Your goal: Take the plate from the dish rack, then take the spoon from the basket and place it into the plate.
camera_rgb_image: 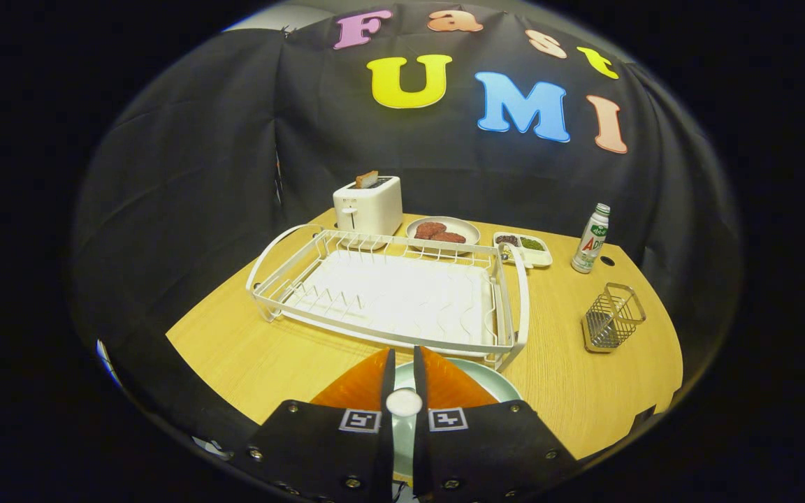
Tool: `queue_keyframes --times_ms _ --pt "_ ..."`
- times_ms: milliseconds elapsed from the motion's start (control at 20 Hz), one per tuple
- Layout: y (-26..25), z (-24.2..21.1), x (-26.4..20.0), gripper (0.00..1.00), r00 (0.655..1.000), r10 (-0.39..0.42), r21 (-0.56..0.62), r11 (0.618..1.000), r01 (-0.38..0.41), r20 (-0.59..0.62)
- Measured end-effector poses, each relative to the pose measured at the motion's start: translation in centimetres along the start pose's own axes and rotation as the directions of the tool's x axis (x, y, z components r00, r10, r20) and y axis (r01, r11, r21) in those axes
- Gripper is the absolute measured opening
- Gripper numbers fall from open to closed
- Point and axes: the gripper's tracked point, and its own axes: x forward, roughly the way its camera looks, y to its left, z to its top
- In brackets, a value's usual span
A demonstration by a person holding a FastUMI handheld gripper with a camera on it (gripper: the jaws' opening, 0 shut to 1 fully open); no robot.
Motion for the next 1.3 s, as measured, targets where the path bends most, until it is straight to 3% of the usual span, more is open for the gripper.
queue_keyframes --times_ms 650,950,1000,1050,1300 --pt "-3.3 0.2 2.0 0.17 1.000 0.002 0.119 0.993 0.002 -0.027" --pt "-5.6 1.2 2.8 0.17 0.999 -0.037 0.131 0.991 0.038 -0.010" --pt "-6.0 1.4 2.9 0.19 0.999 -0.045 0.129 0.991 0.045 -0.005" --pt "-6.7 1.7 2.9 0.29 0.998 -0.060 0.126 0.990 0.060 0.000" --pt "-8.5 3.7 3.0 0.33 0.996 -0.080 0.117 0.990 0.074 0.049"
